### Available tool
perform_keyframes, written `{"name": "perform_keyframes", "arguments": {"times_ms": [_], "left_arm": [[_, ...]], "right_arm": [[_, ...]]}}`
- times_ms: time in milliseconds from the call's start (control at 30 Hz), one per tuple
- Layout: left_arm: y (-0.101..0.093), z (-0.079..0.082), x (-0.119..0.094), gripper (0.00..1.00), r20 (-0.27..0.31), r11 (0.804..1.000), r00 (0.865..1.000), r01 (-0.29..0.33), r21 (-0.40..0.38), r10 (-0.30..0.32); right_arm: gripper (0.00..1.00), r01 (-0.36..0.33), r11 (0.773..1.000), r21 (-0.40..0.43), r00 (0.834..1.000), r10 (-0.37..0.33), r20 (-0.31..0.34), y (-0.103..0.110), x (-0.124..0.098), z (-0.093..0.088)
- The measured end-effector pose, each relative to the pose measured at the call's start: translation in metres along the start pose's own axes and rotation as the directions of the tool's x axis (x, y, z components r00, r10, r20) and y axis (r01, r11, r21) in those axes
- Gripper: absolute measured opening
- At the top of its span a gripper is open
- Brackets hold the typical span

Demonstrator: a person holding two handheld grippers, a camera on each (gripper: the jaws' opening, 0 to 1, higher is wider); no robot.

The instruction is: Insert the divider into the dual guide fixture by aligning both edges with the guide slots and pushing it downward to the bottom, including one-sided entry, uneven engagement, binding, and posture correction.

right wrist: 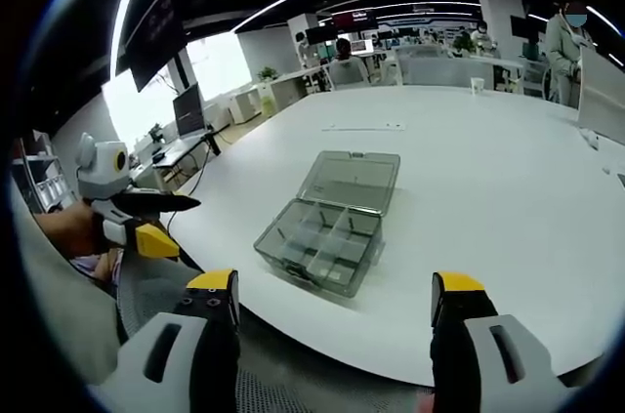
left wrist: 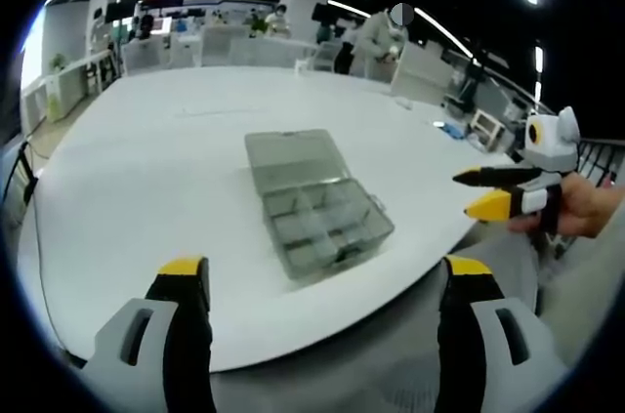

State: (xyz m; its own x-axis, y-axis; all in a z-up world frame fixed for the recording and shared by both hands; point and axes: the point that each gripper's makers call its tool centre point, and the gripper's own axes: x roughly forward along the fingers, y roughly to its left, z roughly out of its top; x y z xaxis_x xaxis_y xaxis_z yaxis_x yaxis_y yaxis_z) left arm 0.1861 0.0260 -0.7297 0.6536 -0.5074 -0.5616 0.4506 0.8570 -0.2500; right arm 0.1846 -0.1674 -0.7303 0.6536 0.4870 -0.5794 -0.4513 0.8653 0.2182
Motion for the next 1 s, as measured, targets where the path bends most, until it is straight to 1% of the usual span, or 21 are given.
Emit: {"name": "perform_keyframes", "arguments": {"times_ms": [367,633,1000], "left_arm": [[-0.0010,-0.0030,0.0011,0.95,-0.016,1.000,1.000,0.001,0.010,0.000],[0.0005,-0.0019,-0.0003,0.95,-0.005,1.000,1.000,-0.005,0.006,0.005],[0.0002,-0.0025,-0.0007,0.95,-0.006,1.000,1.000,-0.005,0.008,0.005]], "right_arm": [[0.78,-0.005,1.000,0.008,1.000,0.005,0.012,-0.0007,-0.0008,0.0006],[0.78,-0.011,1.000,0.000,1.000,0.011,0.002,0.0000,0.0005,-0.0005],[0.78,-0.012,1.000,-0.002,1.000,0.012,0.002,0.0019,0.0001,-0.0002]]}}
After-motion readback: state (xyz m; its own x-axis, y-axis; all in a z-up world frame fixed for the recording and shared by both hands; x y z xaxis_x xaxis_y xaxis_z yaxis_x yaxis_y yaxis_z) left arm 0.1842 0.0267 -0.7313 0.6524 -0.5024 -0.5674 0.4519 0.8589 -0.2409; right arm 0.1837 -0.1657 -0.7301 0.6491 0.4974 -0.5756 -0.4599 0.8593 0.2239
